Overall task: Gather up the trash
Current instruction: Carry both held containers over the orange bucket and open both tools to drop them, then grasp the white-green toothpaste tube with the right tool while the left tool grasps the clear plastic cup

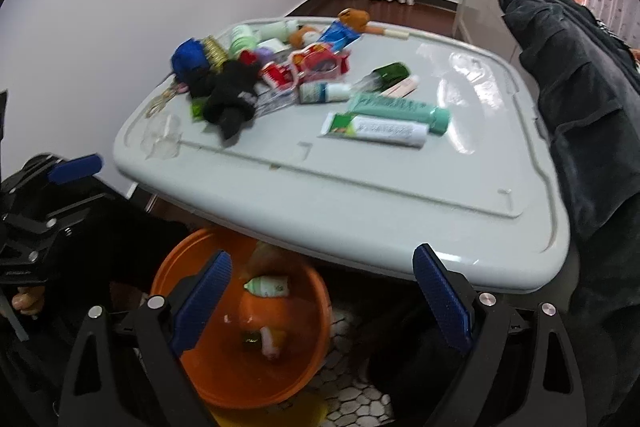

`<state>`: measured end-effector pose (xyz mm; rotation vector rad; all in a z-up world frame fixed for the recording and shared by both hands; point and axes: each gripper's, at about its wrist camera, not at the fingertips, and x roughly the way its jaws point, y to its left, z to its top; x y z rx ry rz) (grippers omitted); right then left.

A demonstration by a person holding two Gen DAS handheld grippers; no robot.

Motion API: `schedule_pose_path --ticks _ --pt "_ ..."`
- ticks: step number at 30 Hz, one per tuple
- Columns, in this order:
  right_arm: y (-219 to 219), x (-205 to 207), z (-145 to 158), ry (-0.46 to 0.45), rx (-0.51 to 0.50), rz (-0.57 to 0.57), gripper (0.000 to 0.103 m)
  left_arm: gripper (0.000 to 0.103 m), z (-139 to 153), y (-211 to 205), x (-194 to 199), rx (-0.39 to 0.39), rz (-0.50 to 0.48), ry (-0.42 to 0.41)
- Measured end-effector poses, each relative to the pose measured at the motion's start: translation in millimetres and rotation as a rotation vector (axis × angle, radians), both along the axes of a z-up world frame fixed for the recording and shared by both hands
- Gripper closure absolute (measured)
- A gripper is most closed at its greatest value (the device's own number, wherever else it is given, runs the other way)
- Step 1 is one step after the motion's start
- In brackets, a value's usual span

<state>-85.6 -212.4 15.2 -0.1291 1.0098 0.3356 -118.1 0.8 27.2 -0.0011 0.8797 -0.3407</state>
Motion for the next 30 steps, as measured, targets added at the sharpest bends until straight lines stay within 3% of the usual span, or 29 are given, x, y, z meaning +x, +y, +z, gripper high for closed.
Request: schedule_pose_path --ticks 9,16,22,26,30 --pt "-14 31 14 -0.044 -0.052 0.001 0.013 0.024 -3 14 13 -0.038 0.063 0.023" --pt "-13 57 15 -0.027 -0.085 0.116 0.013 0.024 -2 21 21 -0.053 0.104 0.03" --pt "-7 95 -2 0.064 -0.102 0.254 0.013 0.024 -4 21 31 -0.038 0.125 0.03" --pt "6 123 -17 0.066 -0.18 0.335 0.013 0.024 -9 25 39 -0.049 0.147 0.049" --pt "15 153 -38 0.122 -0.212 0.415 0.025 0.024 -18 31 47 -0.077 0.178 0.085"
